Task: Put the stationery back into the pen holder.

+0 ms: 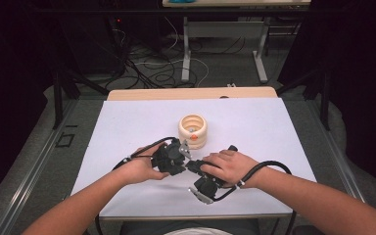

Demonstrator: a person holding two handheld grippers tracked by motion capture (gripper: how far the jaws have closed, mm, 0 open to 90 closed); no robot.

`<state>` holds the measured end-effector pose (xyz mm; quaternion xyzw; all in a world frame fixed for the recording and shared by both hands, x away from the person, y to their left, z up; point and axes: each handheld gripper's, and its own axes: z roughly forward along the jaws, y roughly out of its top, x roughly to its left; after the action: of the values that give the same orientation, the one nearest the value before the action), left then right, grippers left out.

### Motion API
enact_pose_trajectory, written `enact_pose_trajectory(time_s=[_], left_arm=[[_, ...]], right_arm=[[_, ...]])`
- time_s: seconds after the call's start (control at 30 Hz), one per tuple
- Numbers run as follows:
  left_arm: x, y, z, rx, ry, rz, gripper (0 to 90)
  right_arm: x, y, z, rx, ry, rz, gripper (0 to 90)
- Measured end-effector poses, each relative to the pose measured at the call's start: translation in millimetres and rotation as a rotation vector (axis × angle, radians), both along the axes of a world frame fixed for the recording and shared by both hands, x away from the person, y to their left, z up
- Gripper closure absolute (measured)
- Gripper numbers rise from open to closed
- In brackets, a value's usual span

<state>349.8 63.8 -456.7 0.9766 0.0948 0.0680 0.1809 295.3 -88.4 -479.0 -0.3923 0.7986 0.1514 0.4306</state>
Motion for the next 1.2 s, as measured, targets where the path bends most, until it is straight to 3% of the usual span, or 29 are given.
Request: enact_pose_trajectory(time_s=[0.47,0.6,0.63,0.67,0.8,0.87,0.97,1.2], left_arm=[[0.5,0.8,-0.1,0.008,0.005,-0.012,79.0],[3.0,2.7,-0.2,0.007,0.006,-0.003,79.1],[2.3,2.9,-1.7,-0.015,0.007,0.022,79.1],[3.8,3.9,-0.7,0.002,0.004,0.01,79.0],[5.2,6.5,-2.1,-0.016,0.009,0.039,79.1],[6.8,8.0,-2.7,-0.018,0.0,0.041,79.1],[8.7,9.7,-2.5,-0.017,0.0,0.067,79.1],[13.0,14.9,2.8,-0.039,-0.018,0.098,79.1]], right_arm=[[0.6,1.6,0.1,0.0,0.007,-0.015,80.0],[0.6,3.6,0.7,0.004,0.006,-0.036,74.5],[0.5,4.1,0.8,0.01,0.013,-0.04,73.3],[0.2,4.2,1.2,0.019,0.018,-0.041,72.0],[0.6,4.7,2.3,0.041,0.025,-0.057,67.0],[1.9,5.3,3.3,0.054,0.052,-0.085,64.1],[2.6,5.2,4.6,0.119,0.117,-0.136,61.9],[4.8,3.8,7.3,0.128,0.102,-0.171,58.6]])
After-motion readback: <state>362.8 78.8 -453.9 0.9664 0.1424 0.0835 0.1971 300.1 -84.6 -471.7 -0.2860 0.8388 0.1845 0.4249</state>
